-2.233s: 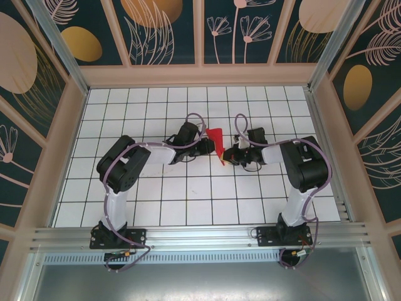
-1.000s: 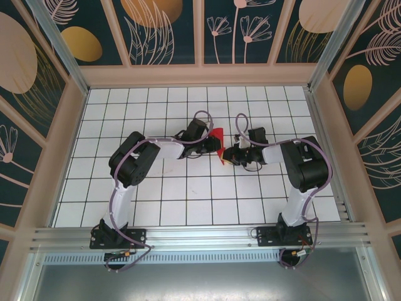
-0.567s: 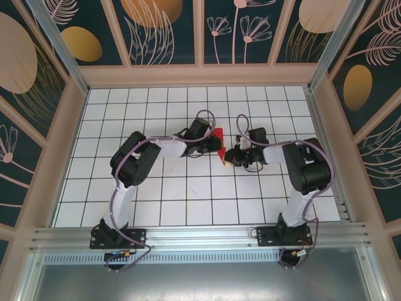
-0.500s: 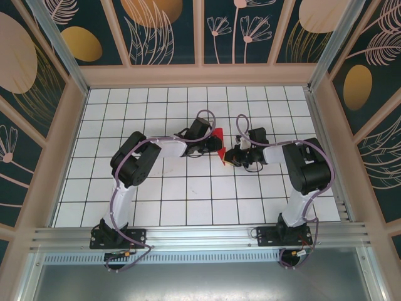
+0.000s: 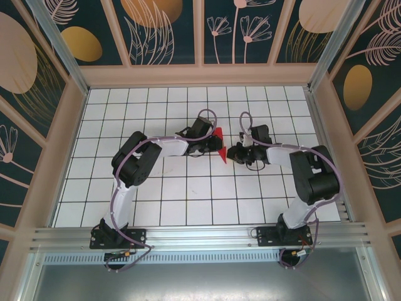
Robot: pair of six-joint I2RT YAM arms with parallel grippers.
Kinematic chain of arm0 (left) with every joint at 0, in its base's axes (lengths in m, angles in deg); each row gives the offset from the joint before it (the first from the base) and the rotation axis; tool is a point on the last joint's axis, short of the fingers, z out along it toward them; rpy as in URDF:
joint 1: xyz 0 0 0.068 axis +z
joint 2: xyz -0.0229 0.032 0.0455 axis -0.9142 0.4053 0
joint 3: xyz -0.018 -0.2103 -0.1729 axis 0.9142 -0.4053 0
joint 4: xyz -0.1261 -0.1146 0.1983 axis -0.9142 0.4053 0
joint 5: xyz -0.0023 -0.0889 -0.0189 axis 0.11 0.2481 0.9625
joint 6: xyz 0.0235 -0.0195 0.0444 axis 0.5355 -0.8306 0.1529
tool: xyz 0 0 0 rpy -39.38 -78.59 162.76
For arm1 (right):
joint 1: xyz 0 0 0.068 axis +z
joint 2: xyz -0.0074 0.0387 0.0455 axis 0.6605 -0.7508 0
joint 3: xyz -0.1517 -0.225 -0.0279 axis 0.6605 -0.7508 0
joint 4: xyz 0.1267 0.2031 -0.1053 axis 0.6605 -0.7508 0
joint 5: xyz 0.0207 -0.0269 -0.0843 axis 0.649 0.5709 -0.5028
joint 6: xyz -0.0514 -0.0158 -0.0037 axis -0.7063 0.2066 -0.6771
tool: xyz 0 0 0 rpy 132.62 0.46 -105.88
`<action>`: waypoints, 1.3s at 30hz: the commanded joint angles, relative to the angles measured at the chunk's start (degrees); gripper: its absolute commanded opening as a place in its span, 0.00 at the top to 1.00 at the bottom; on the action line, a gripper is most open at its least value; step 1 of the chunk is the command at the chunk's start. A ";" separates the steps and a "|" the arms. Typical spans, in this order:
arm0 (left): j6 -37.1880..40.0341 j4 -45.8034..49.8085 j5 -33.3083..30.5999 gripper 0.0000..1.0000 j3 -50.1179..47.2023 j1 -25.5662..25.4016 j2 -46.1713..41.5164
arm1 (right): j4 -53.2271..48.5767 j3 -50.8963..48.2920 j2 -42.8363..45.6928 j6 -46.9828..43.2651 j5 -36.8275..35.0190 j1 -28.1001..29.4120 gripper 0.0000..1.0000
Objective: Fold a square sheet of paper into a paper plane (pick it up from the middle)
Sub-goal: Fold the wing for the fifth time at the center of the table.
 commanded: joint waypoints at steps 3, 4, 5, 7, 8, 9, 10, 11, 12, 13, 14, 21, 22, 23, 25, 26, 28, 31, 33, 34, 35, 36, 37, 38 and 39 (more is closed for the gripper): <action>1.55 4.53 -3.35 0.79 0.38 -0.02 3.66 | -4.08 4.07 2.17 -1.19 -4.95 2.76 0.85; 1.46 4.59 -3.36 0.79 0.43 -0.02 3.68 | -3.98 4.57 1.56 -1.29 -4.85 3.38 0.85; 1.46 4.57 -3.43 0.79 0.44 -0.01 3.66 | -3.77 4.92 0.69 -1.20 -4.80 3.96 0.86; 1.41 4.66 -3.45 0.79 0.43 -0.02 3.66 | -2.79 5.23 -0.98 -0.80 -4.42 4.71 0.87; 1.38 4.70 -3.53 0.79 0.43 -0.02 3.53 | -2.39 5.35 -1.80 -0.68 -4.26 4.90 0.88; 1.31 4.74 -3.57 0.79 0.43 -0.01 3.58 | -1.88 5.36 -2.66 -0.67 -3.95 5.10 0.89; 1.30 4.74 -3.53 0.79 0.43 -0.02 3.50 | -1.75 5.44 -3.38 -0.67 -3.84 5.18 0.89; 1.27 4.76 -3.57 0.79 0.47 -0.02 3.51 | -1.49 5.38 -4.00 -0.67 -3.71 5.24 0.89; 1.13 4.74 -3.57 0.79 0.51 -0.02 3.42 | -1.32 5.23 -4.54 -0.69 -3.71 5.27 0.90; 1.19 4.75 -3.48 0.79 0.51 -0.02 3.45 | -1.17 5.03 -4.87 -0.71 -3.91 5.20 0.90; 1.15 4.74 -3.55 0.79 0.60 -0.02 3.44 | -1.25 4.77 -5.27 -0.86 -4.29 5.15 0.90; 1.11 4.94 -3.70 0.79 0.93 -0.01 3.48 | -1.93 2.43 -5.58 -1.37 -5.95 4.05 0.90; 1.17 5.01 -3.74 0.79 1.01 -0.01 3.48 | -2.21 2.24 -5.48 -1.54 -6.21 4.01 0.90; 1.20 5.08 -3.75 0.79 1.04 -0.02 3.49 | -2.40 2.04 -5.32 -1.64 -6.38 3.92 0.90; 1.20 5.18 -3.84 0.79 1.22 -0.02 3.43 | -2.72 1.55 -5.07 -1.81 -6.52 3.89 0.90; 1.20 5.26 -3.92 0.79 1.30 0.01 3.44 | -2.86 1.33 -5.01 -1.86 -6.42 3.93 0.90; 1.20 5.40 -4.01 0.79 1.47 -0.02 3.38 | -3.08 0.82 -4.89 -1.97 -6.36 3.85 0.90; 1.29 5.62 -4.27 0.78 1.64 0.02 3.40 | -3.28 0.35 -4.13 -1.99 -5.92 3.78 0.90; 1.27 5.88 -4.45 0.78 1.83 -0.02 3.44 | -3.91 0.34 -3.48 -2.16 -5.52 3.75 0.90; 1.29 5.89 -4.49 0.78 1.83 -0.02 3.49 | -4.20 0.35 -3.22 -2.32 -5.40 3.73 0.90; 1.21 6.00 -4.55 0.78 1.83 -0.02 3.49 | -4.77 0.35 -3.10 -2.57 -5.04 3.69 0.90; 1.28 6.02 -4.65 0.78 1.89 0.04 3.53 | -5.32 0.35 -3.24 -2.84 -4.95 3.77 0.90; 1.28 6.07 -4.67 0.78 1.92 -0.02 3.57 | -5.72 0.31 -3.41 -3.10 -5.15 3.77 0.90; 1.18 6.13 -4.63 0.78 2.00 -0.02 3.68 | -6.25 0.13 -3.61 -3.37 -5.27 3.72 0.90; 1.18 6.24 -4.77 0.78 2.01 -0.02 3.75 | -6.84 -0.04 -3.84 -3.77 -5.33 3.82 0.90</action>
